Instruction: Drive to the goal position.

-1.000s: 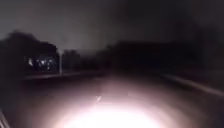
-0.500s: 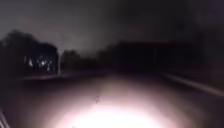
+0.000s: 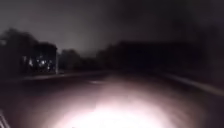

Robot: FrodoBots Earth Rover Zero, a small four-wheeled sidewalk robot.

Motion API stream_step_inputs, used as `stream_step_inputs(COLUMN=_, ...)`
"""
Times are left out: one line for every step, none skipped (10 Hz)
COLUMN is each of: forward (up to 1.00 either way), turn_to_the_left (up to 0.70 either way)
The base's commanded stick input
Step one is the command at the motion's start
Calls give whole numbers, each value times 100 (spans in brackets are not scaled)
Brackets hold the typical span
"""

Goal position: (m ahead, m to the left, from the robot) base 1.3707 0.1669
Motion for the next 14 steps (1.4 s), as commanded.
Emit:
stream_step_inputs(forward=70, turn_to_the_left=0)
stream_step_inputs(forward=70, turn_to_the_left=0)
stream_step_inputs(forward=70, turn_to_the_left=0)
stream_step_inputs(forward=70, turn_to_the_left=0)
stream_step_inputs(forward=70, turn_to_the_left=0)
stream_step_inputs(forward=70, turn_to_the_left=0)
stream_step_inputs(forward=65, turn_to_the_left=0)
stream_step_inputs(forward=68, turn_to_the_left=0)
stream_step_inputs(forward=70, turn_to_the_left=0)
stream_step_inputs(forward=31, turn_to_the_left=0)
stream_step_inputs(forward=4, turn_to_the_left=0)
stream_step_inputs(forward=0, turn_to_the_left=0)
stream_step_inputs(forward=0, turn_to_the_left=0)
stream_step_inputs(forward=16, turn_to_the_left=0)
